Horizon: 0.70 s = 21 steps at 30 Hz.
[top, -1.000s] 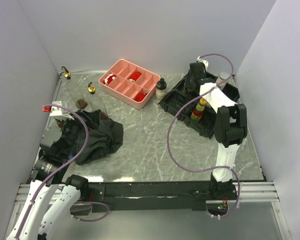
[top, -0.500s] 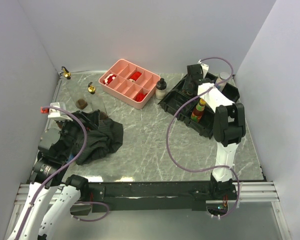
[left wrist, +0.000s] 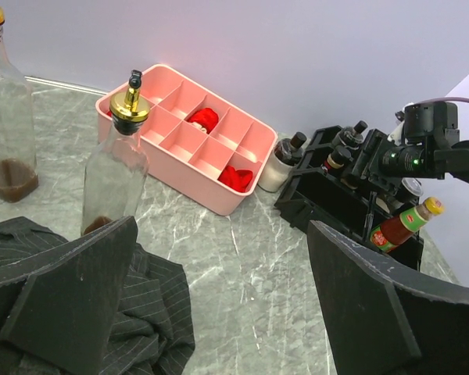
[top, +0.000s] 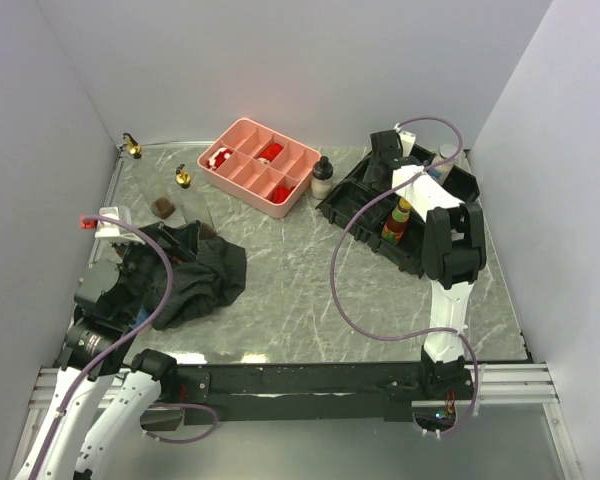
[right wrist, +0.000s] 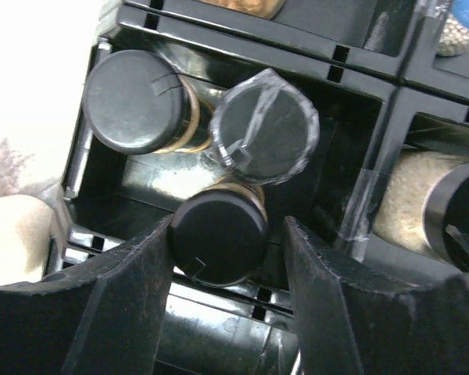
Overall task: Organize the condiment bottles
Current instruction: Place the bottle in the storage box.
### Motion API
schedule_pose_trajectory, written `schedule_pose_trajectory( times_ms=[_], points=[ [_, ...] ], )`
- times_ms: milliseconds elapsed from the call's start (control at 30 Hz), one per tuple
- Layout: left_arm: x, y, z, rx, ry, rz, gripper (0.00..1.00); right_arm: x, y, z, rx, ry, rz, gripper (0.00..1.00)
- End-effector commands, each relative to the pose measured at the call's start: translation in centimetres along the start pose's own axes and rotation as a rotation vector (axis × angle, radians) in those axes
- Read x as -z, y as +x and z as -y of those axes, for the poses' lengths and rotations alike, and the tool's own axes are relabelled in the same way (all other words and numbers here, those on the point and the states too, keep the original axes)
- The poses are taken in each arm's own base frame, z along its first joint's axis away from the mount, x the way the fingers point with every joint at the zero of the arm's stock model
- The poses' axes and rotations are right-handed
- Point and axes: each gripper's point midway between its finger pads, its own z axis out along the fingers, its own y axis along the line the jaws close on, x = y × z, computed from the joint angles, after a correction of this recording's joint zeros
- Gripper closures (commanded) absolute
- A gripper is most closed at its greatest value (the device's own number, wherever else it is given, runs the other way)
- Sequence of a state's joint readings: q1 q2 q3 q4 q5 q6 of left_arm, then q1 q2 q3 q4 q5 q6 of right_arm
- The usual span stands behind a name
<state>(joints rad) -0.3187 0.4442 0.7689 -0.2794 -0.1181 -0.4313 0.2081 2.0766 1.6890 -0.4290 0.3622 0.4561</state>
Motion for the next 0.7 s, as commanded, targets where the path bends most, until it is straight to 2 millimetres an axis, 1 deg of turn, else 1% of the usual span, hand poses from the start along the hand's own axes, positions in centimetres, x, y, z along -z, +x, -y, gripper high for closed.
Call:
schedule_pose_trajectory(
  times_ms=[0,67,100,133,167,200,233,267,300,333,367,433,467,533,567,600,667],
  points=[
    [0.4,-1.2,0.6,0.001,0.021,0.04,0.04,3.6,-4.2,-0.2,-0.022,-0.011,0.1,0.28],
    [0.4,-1.3,0.6,0.001,0.024,0.044,0.04,4.8,-4.8,-0.2,-0.016,-0.039,0.114,0.21],
    [0.4,-1.3,0.6,0.001,0.023,0.044,0.03,5.2,-4.9,-0.3,-0.012,-0.055,0.119,0.15],
    [0.4,-1.3,0.6,0.001,0.023,0.042,0.04,5.7,-4.9,-0.6,-0.005,-0.081,0.116,0.12],
    [0.4,-1.3,0.6,0.003,0.023,0.044,0.03,6.6,-5.4,-0.7,0.005,-0.095,0.128,0.1],
    [0.3,-1.3,0.6,0.001,0.024,0.04,0.04,7.1,-5.7,-0.8,0.01,-0.105,0.133,0.06],
    [0.3,-1.2,0.6,-0.001,0.024,0.039,0.03,7.6,-5.9,-0.9,0.016,-0.113,0.137,0.05],
    [0.3,-1.3,0.6,0.001,0.024,0.039,0.04,8.6,-6.5,-1.0,0.019,-0.121,0.151,0.04],
    [0.3,-1.3,0.6,-0.001,0.024,0.039,0.04,9.1,-6.7,-1.1,0.022,-0.129,0.155,0.01],
    [0.2,-1.2,0.6,-0.001,0.021,0.037,0.04,9.6,-7.1,-1.2,0.021,-0.14,0.161,0.0],
    [0.2,-1.2,0.6,-0.001,0.022,0.036,0.04,10.6,-7.7,-1.7,0.023,-0.18,0.172,0.0],
    [0.3,-1.2,0.6,0.001,0.02,0.039,0.04,11.8,-8.3,-2.8,0.046,-0.242,0.191,0.0],
    [0.3,-1.2,0.6,0.0,0.021,0.037,0.04,12.7,-8.7,-4.0,0.078,-0.293,0.21,0.0],
    [0.3,-1.2,0.5,0.001,0.019,0.039,0.04,13.3,-8.7,-5.3,0.145,-0.332,0.218,0.0],
    [0.3,-1.3,0.6,-0.001,0.019,0.041,0.04,13.5,-9.2,-6.2,0.163,-0.349,0.23,0.0],
    [0.3,-1.3,0.6,-0.001,0.019,0.041,0.04,14.0,-8.9,-7.4,0.19,-0.372,0.229,0.0],
    [0.2,-1.1,0.5,-0.003,0.019,0.036,0.03,14.1,-9.1,-8.9,0.237,-0.402,0.242,0.0]
  ],
)
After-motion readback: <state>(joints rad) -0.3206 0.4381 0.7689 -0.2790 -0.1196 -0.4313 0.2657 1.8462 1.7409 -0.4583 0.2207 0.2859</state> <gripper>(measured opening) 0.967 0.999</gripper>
